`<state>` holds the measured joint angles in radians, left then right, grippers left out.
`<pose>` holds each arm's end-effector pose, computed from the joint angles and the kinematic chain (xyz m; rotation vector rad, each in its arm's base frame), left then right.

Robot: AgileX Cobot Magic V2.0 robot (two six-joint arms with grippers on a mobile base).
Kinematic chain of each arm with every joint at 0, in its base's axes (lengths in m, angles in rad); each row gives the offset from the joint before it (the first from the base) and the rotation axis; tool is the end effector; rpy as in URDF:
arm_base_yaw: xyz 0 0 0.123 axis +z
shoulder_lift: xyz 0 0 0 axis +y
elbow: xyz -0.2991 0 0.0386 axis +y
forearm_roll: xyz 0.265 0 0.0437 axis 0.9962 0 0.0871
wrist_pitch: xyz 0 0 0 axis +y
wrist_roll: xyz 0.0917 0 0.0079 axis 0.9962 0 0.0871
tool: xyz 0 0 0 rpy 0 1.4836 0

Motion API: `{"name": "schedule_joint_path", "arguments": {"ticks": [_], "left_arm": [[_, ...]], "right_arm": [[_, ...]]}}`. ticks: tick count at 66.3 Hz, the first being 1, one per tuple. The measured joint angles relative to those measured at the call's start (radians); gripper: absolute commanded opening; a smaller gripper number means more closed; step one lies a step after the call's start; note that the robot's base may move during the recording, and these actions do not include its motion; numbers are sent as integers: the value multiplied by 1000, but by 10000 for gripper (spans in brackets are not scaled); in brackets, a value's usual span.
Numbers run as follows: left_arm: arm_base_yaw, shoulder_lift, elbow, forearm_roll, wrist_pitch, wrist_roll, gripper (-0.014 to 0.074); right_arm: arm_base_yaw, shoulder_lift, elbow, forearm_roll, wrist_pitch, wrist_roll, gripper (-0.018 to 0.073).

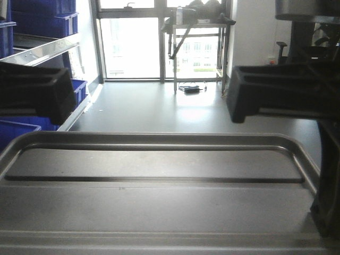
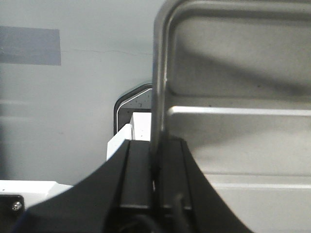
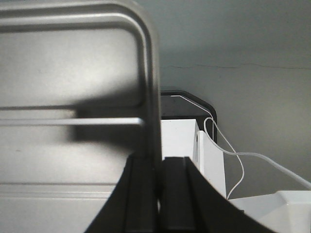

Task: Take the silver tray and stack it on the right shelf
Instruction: 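Carry the tray with both grippers while the base drives to another shelf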

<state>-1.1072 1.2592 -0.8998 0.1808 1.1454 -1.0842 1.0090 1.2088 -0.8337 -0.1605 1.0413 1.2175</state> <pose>0.1131 -0.1925 0.2776 0.1242 2.9167 -0.0851 0.1253 0.1752 0.2715 0.2084 2.8871 0.2201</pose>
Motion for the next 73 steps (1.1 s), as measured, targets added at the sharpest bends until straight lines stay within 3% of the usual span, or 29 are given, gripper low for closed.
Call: {"name": "schedule_joint_path", "arguments": {"ticks": [73], "left_arm": [[0, 0, 0, -2, 8, -3, -99]], "right_arm": [[0, 0, 0, 1, -6, 0, 59]]}}
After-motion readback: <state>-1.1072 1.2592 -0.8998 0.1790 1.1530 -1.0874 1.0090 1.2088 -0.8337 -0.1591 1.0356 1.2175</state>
